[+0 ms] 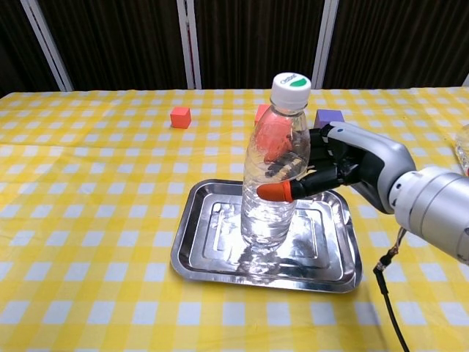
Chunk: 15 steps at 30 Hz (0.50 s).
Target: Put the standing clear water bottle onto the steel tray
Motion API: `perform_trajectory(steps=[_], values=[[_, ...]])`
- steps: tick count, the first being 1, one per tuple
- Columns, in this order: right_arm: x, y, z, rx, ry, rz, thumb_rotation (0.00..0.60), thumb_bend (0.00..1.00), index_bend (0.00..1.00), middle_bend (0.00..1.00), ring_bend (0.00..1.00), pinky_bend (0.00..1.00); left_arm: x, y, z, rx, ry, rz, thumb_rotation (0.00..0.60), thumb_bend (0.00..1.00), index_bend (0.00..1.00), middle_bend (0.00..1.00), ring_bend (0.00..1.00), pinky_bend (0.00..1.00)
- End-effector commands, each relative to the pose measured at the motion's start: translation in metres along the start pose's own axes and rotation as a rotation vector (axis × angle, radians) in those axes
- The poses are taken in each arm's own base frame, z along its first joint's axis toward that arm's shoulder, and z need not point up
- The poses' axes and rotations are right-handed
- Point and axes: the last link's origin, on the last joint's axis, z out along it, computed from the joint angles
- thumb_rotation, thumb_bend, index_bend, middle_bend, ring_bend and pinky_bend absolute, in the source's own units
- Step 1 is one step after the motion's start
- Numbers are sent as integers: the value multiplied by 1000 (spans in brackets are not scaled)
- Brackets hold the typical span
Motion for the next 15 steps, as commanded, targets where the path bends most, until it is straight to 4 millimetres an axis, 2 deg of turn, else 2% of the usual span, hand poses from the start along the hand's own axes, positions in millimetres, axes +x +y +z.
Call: perform_trajectory(steps=[1, 8, 11, 14, 15], values=[[2, 6, 2, -12, 12, 5, 600, 527, 907, 706, 482, 0, 0, -1, 0, 2, 0, 0, 600, 151, 42, 0, 0, 0], [11, 13, -5, -12, 12, -22, 600, 530, 907, 706, 481, 0, -2, 1, 0, -1, -7, 5, 600, 151, 42, 0, 0, 0], [14, 15, -6, -17, 7, -49, 600, 474, 867, 702, 478, 0, -3, 2, 0, -4, -9, 10, 600, 151, 42, 0, 0, 0], [14, 18, -8, -34, -25, -96, 600, 296, 683, 596, 413, 0, -3, 2, 0, -1, -8, 12, 600, 150, 42, 0, 0, 0], [14, 18, -8, -37, -36, -99, 600, 231, 575, 512, 369, 0, -3, 2, 0, -1, -8, 12, 600, 151, 42, 0, 0, 0]])
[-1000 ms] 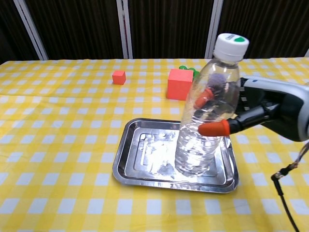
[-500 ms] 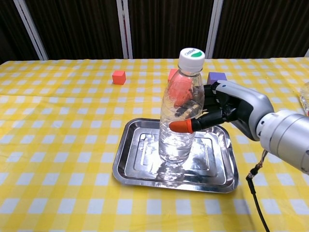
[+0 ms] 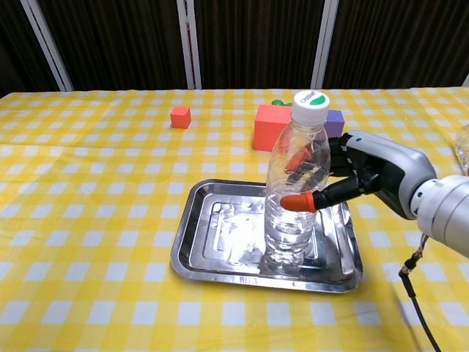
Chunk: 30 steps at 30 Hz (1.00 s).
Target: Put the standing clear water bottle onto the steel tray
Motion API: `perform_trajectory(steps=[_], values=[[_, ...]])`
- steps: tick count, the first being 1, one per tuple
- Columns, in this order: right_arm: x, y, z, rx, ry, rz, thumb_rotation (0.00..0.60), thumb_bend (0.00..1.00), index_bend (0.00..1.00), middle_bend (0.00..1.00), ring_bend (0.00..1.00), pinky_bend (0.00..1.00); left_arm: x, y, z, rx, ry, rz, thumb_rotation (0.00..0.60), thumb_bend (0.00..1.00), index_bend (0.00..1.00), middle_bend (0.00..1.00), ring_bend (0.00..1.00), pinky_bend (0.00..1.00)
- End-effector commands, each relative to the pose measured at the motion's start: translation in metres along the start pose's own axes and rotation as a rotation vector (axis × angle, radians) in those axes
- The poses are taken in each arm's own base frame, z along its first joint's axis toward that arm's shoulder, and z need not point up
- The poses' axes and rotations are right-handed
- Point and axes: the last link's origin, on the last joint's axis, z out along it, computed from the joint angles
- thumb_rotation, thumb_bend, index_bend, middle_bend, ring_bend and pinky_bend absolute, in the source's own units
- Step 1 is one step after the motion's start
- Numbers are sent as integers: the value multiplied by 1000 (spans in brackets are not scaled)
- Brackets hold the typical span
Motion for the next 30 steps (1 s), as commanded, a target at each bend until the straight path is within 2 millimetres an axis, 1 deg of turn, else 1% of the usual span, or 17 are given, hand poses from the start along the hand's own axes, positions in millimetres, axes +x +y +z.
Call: perform_trajectory(steps=[1, 3, 4, 6, 10, 12, 15, 20, 22, 25, 28, 30], values=[[-2, 2, -3, -20, -59, -29, 600, 176, 468, 429, 326, 0, 0, 0, 0, 2, -1, 1, 600, 151, 42, 0, 0, 0], [-4, 3, -6, -37, -126, -28, 600, 118, 347, 343, 281, 0, -1, 0, 1, 2, -5, 4, 600, 151, 42, 0, 0, 0], [-3, 3, -7, -41, -146, -30, 600, 100, 303, 316, 268, 0, -2, 0, 1, 1, -6, 5, 600, 151, 42, 0, 0, 0], [-3, 3, -7, -49, -169, -31, 600, 90, 251, 271, 251, 0, -2, 1, 1, 0, -8, 8, 600, 151, 42, 0, 0, 0], [-3, 3, -8, -56, -192, -25, 600, 59, 149, 141, 210, 0, -2, 1, 1, 1, -4, 8, 600, 151, 42, 0, 0, 0], [-2, 2, -9, -58, -198, -15, 600, 51, 87, 101, 190, 0, -2, 1, 0, 1, -3, 6, 600, 151, 43, 0, 0, 0], [-1, 1, -9, -62, -207, 0, 600, 49, 18, 76, 173, 0, -2, 1, 1, -1, -5, 8, 600, 150, 42, 0, 0, 0], [7, 2, -12, -74, -217, 6, 600, 45, 0, 65, 155, 0, -2, 1, 0, -1, -6, 9, 600, 151, 43, 0, 0, 0], [16, 4, -15, -83, -213, -1, 600, 40, 0, 65, 154, 0, -2, 0, 0, 1, -6, 8, 600, 150, 42, 0, 0, 0], [42, 16, -29, -112, -207, -74, 600, 37, 0, 65, 154, 0, -1, -1, 1, 6, -4, 5, 600, 150, 42, 0, 0, 0], [72, 30, -51, -157, -207, -176, 600, 37, 0, 65, 146, 0, 0, -1, 0, 4, -3, 3, 600, 151, 42, 0, 0, 0], [96, 41, -71, -195, -200, -266, 600, 36, 0, 65, 131, 0, 0, 0, 0, 0, -2, 2, 600, 150, 42, 0, 0, 0]])
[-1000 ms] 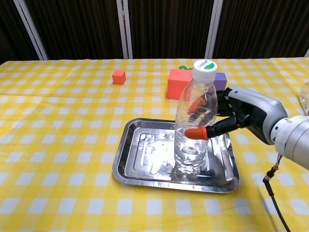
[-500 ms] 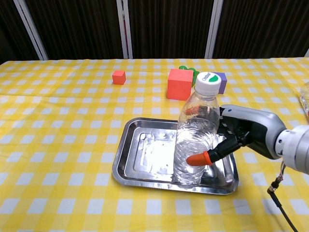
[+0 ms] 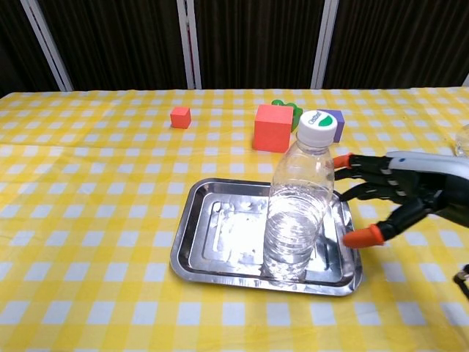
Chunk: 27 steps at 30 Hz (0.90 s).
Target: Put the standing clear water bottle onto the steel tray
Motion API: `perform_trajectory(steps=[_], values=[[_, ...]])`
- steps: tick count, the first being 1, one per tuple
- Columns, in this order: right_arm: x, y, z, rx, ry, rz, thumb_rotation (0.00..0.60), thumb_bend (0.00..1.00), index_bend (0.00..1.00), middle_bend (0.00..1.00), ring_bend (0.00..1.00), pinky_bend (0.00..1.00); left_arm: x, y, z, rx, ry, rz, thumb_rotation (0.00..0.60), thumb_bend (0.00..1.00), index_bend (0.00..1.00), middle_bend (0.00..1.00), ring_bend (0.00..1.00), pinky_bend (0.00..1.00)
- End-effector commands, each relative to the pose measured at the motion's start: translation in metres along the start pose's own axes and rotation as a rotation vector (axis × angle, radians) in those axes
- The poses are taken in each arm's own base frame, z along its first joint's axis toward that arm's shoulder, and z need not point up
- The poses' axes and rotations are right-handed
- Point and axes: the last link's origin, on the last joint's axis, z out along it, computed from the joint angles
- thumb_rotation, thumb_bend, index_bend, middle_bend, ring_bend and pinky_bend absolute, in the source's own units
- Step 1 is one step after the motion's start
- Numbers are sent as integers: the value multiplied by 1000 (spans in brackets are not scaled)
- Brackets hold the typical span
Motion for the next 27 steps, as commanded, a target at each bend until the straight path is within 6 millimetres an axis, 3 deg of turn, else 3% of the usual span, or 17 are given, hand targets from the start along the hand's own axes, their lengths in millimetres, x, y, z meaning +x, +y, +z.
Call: perform_trajectory(steps=[1, 5, 9, 11, 18, 27], values=[[34, 35, -48, -101, -2, -162, 600, 36, 0, 65, 128, 0, 0, 1, -1, -3, 1, -1, 600, 150, 42, 0, 0, 0], [80, 67, -93, -150, 228, -382, 600, 81, 12, 69, 103, 0, 0, 3, -3, -9, 5, 1, 600, 150, 42, 0, 0, 0], [104, 87, -121, -123, 490, -620, 600, 112, 34, 70, 3, 0, -1, 4, -3, -8, 2, 7, 600, 151, 42, 0, 0, 0], [109, 98, -132, -120, 571, -703, 600, 117, 51, 69, 0, 0, -2, 5, -3, -6, 1, 12, 600, 150, 43, 0, 0, 0], [120, 123, -144, -106, 714, -783, 600, 117, 80, 69, 0, 0, -4, 6, -2, -6, -3, 22, 600, 151, 45, 0, 0, 0], [118, 132, -148, -165, 657, -950, 600, 118, 112, 36, 0, 0, -8, 6, 0, -13, -16, 39, 600, 151, 45, 0, 0, 0]])
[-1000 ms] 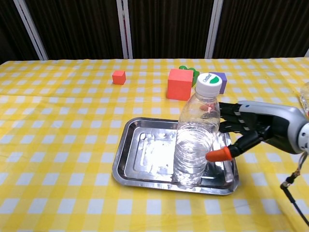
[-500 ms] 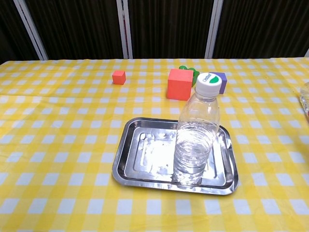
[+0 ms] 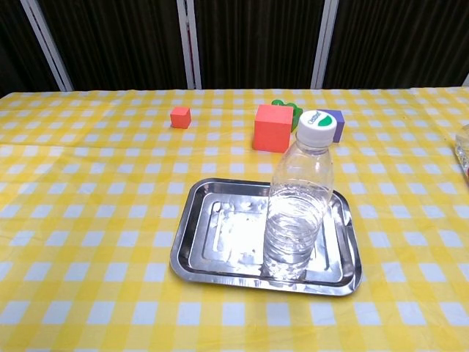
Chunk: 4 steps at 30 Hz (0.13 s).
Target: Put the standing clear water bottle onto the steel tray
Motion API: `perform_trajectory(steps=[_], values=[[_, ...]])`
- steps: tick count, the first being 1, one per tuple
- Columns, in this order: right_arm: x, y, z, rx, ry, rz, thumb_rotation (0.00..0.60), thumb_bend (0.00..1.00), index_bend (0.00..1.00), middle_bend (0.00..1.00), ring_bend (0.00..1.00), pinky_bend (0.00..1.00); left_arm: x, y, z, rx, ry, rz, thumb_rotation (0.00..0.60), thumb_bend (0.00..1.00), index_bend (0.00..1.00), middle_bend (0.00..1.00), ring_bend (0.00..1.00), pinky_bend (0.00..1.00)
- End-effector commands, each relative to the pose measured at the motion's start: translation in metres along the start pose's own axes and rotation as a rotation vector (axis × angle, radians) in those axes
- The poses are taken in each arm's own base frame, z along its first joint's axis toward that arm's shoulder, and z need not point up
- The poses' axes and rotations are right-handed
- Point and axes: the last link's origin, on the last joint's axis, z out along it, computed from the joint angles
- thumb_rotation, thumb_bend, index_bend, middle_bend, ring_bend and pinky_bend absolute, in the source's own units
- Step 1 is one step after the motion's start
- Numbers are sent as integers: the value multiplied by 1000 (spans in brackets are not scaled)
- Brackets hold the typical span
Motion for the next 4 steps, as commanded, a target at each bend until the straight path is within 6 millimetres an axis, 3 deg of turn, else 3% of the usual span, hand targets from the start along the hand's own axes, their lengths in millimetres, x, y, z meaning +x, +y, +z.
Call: perform_trajectory(steps=[1, 4], values=[[-4, -4, -5, 11, -40, -36, 600, 118, 115, 36, 0, 0, -2, 1, 1, -5, -8, 5, 600, 151, 45, 0, 0, 0], [-5, -5, -6, 11, -44, -51, 600, 117, 121, 36, 0, 0, -3, 2, 2, -7, -11, 10, 600, 150, 45, 0, 0, 0]])
